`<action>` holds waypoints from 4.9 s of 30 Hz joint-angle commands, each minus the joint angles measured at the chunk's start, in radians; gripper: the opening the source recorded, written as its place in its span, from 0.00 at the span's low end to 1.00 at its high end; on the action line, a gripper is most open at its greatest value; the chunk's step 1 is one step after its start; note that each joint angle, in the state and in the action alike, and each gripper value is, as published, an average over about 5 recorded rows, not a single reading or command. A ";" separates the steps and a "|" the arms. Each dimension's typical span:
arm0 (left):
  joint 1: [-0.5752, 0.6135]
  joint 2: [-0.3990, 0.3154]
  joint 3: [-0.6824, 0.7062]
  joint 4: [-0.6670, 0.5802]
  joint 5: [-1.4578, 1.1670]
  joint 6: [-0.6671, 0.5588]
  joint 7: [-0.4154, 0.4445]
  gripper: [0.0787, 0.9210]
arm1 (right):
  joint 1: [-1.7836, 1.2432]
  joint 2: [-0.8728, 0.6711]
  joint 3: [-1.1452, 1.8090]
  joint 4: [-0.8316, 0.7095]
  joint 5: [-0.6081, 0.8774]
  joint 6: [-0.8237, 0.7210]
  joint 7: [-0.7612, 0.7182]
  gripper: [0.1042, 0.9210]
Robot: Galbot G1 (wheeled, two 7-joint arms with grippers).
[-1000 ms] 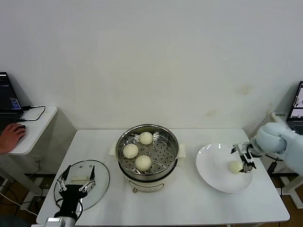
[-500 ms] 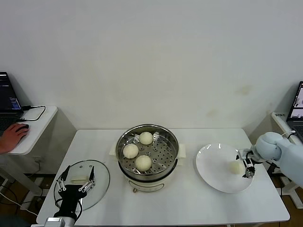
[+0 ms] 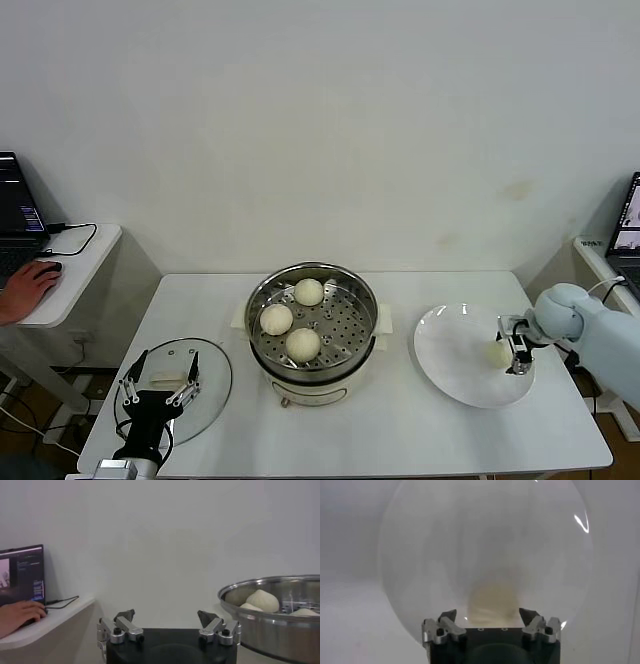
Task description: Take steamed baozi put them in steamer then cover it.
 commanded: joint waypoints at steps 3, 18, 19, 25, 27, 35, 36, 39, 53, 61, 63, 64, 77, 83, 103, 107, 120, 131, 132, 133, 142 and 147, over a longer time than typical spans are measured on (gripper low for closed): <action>0.002 -0.002 0.000 0.000 0.000 -0.001 0.000 0.88 | -0.015 0.020 0.029 -0.026 -0.013 -0.014 -0.005 0.68; 0.006 -0.003 -0.001 -0.010 0.000 -0.002 -0.001 0.88 | 0.104 -0.041 -0.068 0.069 0.056 -0.048 -0.019 0.47; 0.006 -0.003 -0.001 -0.010 0.000 -0.002 -0.001 0.88 | 0.130 -0.051 -0.088 0.087 0.070 -0.053 -0.020 0.47; 0.008 0.002 -0.001 -0.019 0.000 -0.001 0.000 0.88 | 0.321 -0.108 -0.179 0.207 0.210 -0.100 -0.028 0.48; 0.012 0.007 -0.003 -0.027 -0.002 0.001 0.000 0.88 | 0.401 -0.120 -0.218 0.249 0.266 -0.124 -0.026 0.48; 0.008 0.014 -0.002 -0.034 -0.004 0.006 0.001 0.88 | 0.816 -0.070 -0.504 0.411 0.540 -0.263 0.047 0.48; 0.007 0.014 -0.001 -0.033 -0.004 0.006 0.001 0.88 | 0.859 -0.050 -0.532 0.421 0.575 -0.282 0.060 0.48; 0.001 0.011 0.004 -0.029 -0.004 0.007 0.002 0.88 | 0.948 0.032 -0.590 0.437 0.667 -0.334 0.094 0.49; 0.007 -0.001 0.000 -0.034 -0.004 0.005 -0.001 0.88 | 0.863 0.428 -0.599 0.351 0.910 -0.504 0.254 0.49; 0.002 -0.005 -0.003 -0.025 -0.005 0.005 -0.001 0.88 | 0.743 0.490 -0.610 0.297 0.853 -0.506 0.286 0.49; -0.001 -0.005 -0.003 -0.024 -0.005 0.006 -0.001 0.88 | 0.713 0.498 -0.612 0.286 0.837 -0.506 0.290 0.49; -0.003 -0.005 -0.002 -0.024 -0.005 0.006 -0.001 0.88 | 0.698 0.502 -0.614 0.280 0.828 -0.506 0.293 0.49; -0.008 -0.006 -0.003 -0.014 -0.010 0.004 -0.001 0.88 | 0.636 0.532 -0.617 0.219 0.739 -0.506 0.287 0.49; -0.012 -0.007 -0.003 -0.007 -0.011 0.002 -0.002 0.88 | 0.631 0.522 -0.615 0.220 0.713 -0.506 0.283 0.50; -0.019 -0.008 -0.001 0.008 -0.009 -0.011 0.003 0.88 | 0.571 0.049 -0.398 0.575 0.869 -0.397 0.649 0.88; -0.018 -0.012 0.001 0.013 -0.001 -0.023 0.009 0.88 | 0.283 -0.113 -0.192 0.668 0.868 -0.241 0.830 0.88; -0.007 -0.037 0.017 0.035 0.021 -0.039 -0.001 0.88 | -0.985 0.196 1.074 0.625 0.601 0.348 0.954 0.88; -0.032 -0.063 0.038 0.140 0.246 -0.062 -0.059 0.88 | -1.273 0.718 1.536 0.598 0.473 0.466 0.773 0.88; -0.037 -0.063 0.033 0.157 0.295 -0.074 -0.063 0.88 | -1.289 0.740 1.559 0.604 0.471 0.455 0.769 0.88; -0.043 -0.061 0.025 0.173 0.351 -0.083 -0.066 0.88 | -1.305 0.760 1.578 0.611 0.468 0.445 0.766 0.88; -0.039 0.028 -0.105 0.262 0.917 -0.116 -0.048 0.88 | -1.380 0.846 1.643 0.635 0.438 0.409 0.804 0.88; 0.024 0.048 -0.190 0.308 1.188 -0.178 -0.095 0.88 | -1.390 0.864 1.647 0.624 0.421 0.417 0.818 0.88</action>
